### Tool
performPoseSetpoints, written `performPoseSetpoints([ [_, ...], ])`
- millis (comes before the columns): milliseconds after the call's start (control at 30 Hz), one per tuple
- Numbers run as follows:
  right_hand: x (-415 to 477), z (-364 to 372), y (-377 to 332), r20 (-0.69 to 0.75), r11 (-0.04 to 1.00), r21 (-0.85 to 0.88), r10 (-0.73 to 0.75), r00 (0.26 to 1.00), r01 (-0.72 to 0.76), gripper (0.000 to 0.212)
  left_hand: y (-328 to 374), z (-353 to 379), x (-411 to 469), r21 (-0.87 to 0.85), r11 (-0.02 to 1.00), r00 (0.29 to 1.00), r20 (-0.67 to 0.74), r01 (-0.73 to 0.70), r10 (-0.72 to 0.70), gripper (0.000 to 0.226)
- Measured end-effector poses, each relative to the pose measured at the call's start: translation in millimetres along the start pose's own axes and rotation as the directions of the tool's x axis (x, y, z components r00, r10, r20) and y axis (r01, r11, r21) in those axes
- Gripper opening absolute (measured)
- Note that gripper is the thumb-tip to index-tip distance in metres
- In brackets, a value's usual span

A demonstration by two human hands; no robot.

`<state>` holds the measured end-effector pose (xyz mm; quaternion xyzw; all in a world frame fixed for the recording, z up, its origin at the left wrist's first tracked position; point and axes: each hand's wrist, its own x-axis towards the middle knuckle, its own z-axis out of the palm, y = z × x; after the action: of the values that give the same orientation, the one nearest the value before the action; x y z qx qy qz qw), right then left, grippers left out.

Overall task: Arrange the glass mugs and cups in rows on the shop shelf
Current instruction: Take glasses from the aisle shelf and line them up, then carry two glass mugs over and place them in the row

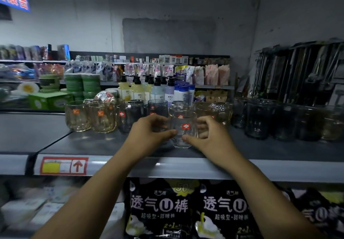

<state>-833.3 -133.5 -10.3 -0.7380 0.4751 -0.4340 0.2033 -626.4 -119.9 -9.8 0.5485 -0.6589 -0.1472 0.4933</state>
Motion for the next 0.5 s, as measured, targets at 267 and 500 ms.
performPoseSetpoints([
  [267, -91, 25, -12, -0.068, 0.838, -0.346, -0.470, 0.880, 0.421, 0.037, 1, -44, -123, 0.054, 0.994, 0.980, -0.168, -0.096, 0.104, 0.030],
  [500, -181, 146, 5, 0.393, 0.923, -0.052, -0.333, 0.857, 0.382, 0.042, -76, -76, -277, 0.031, 0.940, 0.915, -0.246, 0.339, -0.322, 0.037],
])
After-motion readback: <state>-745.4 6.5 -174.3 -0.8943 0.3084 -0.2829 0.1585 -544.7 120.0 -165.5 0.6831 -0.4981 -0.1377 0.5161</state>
